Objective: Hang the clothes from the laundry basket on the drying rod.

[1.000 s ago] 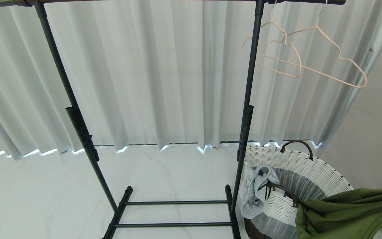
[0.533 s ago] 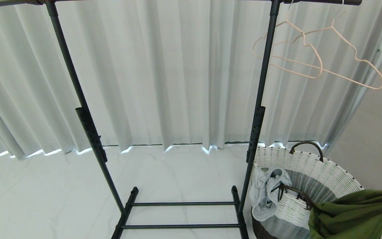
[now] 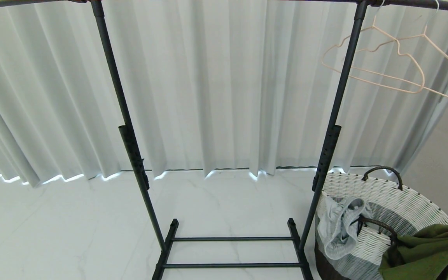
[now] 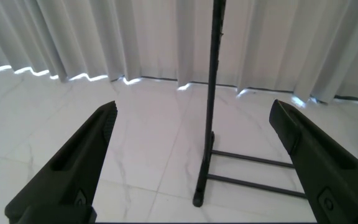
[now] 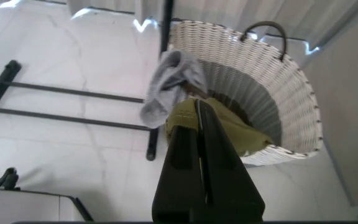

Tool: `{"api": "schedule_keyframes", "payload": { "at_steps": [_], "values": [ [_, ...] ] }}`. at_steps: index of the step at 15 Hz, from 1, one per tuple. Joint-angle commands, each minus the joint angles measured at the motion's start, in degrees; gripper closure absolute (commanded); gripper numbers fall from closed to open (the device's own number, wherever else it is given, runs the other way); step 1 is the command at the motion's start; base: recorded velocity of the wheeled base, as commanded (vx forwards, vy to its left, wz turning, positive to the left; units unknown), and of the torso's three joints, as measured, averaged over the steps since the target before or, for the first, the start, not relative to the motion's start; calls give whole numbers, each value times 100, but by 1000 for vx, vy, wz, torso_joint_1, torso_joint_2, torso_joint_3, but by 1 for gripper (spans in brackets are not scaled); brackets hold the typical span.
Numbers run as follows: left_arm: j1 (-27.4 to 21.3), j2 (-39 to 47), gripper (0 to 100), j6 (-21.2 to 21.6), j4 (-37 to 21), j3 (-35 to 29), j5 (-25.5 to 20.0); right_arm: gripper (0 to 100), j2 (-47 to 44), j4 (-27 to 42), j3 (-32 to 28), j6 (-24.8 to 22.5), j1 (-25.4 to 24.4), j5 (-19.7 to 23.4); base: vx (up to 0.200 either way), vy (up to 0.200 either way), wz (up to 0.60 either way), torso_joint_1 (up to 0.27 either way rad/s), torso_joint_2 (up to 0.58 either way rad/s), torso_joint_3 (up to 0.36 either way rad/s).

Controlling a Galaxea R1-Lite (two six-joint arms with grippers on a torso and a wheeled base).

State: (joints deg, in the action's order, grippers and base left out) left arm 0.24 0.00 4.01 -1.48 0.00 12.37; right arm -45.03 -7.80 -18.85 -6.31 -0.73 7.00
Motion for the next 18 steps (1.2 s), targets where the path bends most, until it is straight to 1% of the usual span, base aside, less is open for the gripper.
{"api": "schedule_keyframes", "payload": {
  "at_steps": [1,7,8,10,11,12,13,14,15,17,18],
  "values": [
    [2,0,0,21,-2,0,2,100,-23,-11,39,-1,-147,-5,0,0,0,0,0,0],
    [11,0,0,30,-2,0,2,100,21,-11,39,34,-568,56,0,0,0,0,0,0],
    [11,0,0,30,-2,0,2,100,47,-37,-5,43,-674,232,0,0,0,0,0,0],
    [11,0,0,74,-2,0,2,100,21,-55,-181,43,-718,733,0,0,0,0,0,0],
    [2,0,0,74,-2,0,2,100,-41,-55,-357,95,-762,1102,0,0,0,0,0,0],
    [2,0,0,47,24,0,-16,100,-85,-55,-480,183,-815,1304,0,0,0,0,0,0],
    [-16,0,0,-58,165,-167,-130,100,-120,-55,-638,359,-938,1445,0,0,0,0,0,0],
    [-51,62,0,-445,218,-853,-605,100,-190,-55,-822,631,-1131,1515,0,0,0,0,0,0],
    [-51,211,0,-550,209,-1380,-930,100,-260,-46,-972,878,-1359,1524,0,0,0,0,0,0],
    [-51,694,0,-533,209,-1890,-1070,100,-357,-55,-1112,1115,-1632,1533,0,0,0,0,0,0],
    [-60,1090,0,-533,218,-2127,-1352,100,-401,-55,-1218,1124,-1737,1533,0,0,0,0,0,0]
  ]
}}
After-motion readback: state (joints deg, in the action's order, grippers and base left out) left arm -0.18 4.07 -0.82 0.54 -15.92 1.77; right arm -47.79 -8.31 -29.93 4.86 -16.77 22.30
